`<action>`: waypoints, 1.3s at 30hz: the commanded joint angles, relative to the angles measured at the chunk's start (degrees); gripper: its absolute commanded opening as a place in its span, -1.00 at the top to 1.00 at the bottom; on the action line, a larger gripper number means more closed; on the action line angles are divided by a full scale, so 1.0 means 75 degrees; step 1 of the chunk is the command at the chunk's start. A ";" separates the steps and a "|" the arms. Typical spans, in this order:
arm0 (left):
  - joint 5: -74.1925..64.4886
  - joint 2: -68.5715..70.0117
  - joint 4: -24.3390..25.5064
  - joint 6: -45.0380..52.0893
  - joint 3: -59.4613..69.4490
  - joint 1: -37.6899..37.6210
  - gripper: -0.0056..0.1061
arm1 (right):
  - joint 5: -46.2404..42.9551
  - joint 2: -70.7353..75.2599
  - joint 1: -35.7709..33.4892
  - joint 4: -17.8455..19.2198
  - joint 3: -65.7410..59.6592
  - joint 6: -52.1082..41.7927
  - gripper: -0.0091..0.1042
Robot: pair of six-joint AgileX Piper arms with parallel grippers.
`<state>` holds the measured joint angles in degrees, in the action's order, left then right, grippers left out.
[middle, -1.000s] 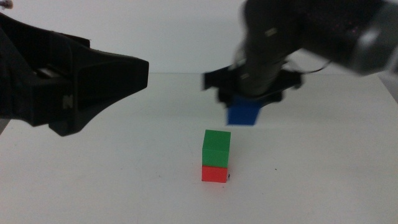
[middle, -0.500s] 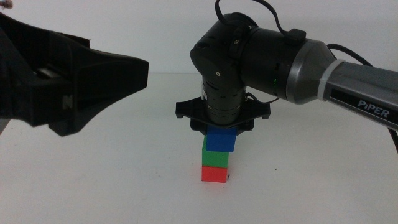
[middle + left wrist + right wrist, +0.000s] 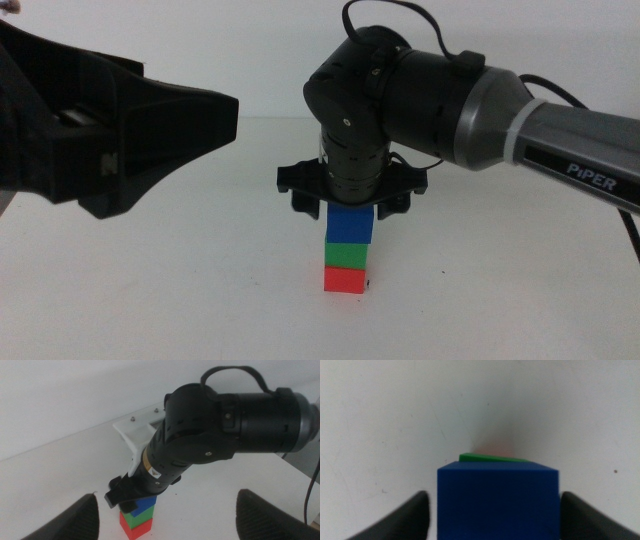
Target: Stack red cubes first, then green, then blue cubes in a specific spot.
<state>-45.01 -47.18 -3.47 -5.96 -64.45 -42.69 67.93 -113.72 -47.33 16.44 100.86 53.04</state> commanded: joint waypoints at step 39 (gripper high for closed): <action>0.0087 0.0014 0.0003 -0.0006 0.0041 -0.0026 -0.78 | -0.2332 0.7599 0.2728 0.0332 -0.4608 -0.3278 -0.80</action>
<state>-45.01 -47.18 -3.47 -5.96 -64.45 -42.69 51.21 -57.16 -27.41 18.67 66.65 28.86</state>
